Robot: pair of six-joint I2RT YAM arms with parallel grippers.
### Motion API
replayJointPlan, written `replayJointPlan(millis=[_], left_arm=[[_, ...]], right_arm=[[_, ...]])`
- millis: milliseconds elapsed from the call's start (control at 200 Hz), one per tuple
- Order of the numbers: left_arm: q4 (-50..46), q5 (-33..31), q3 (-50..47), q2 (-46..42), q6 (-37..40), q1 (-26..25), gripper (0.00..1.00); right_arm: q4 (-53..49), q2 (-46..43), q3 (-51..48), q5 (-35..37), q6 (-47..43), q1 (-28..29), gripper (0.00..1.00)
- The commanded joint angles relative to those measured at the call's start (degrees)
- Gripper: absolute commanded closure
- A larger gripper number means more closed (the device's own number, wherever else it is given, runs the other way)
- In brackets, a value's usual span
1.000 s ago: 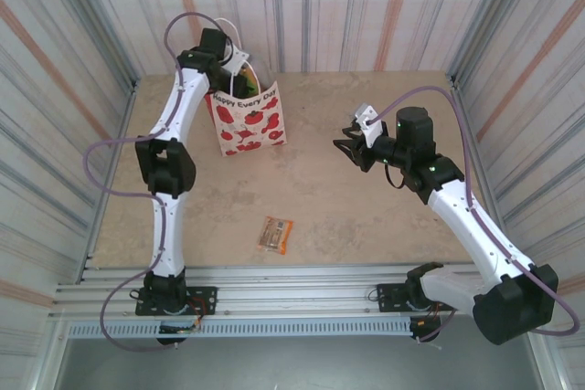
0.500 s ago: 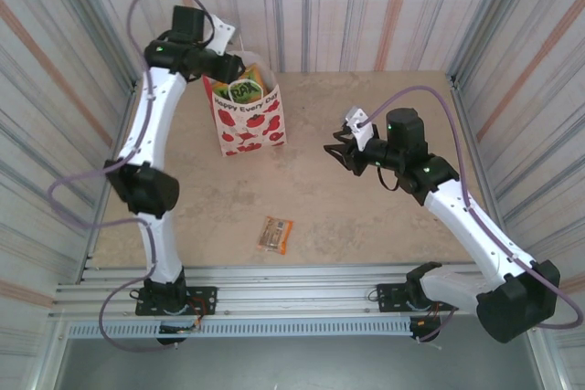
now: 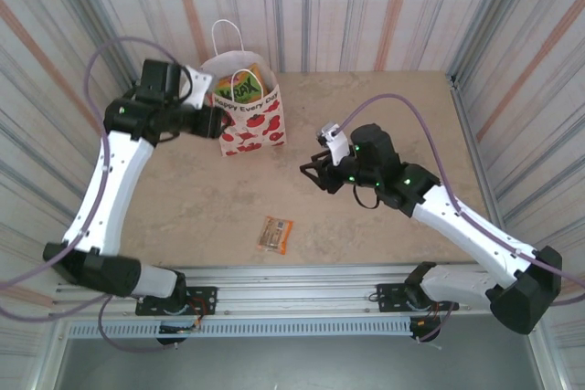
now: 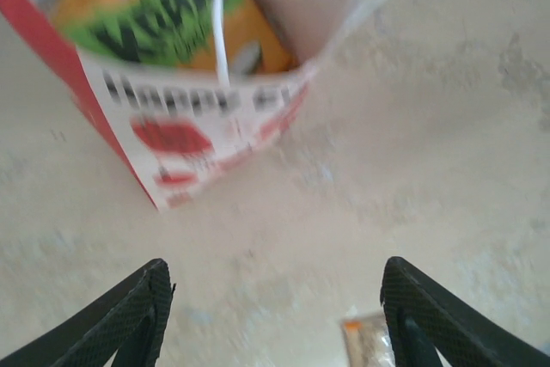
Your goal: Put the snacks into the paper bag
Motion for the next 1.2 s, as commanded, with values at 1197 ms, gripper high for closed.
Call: replayJointPlan(millis=[1197], left_arm=[[24.06, 11.34, -59.0, -20.17, -30.55, -9.98, 0.36]], right_arm=[[16.63, 31.92, -12.54, 0.87, 58.97, 14.91, 0.53]])
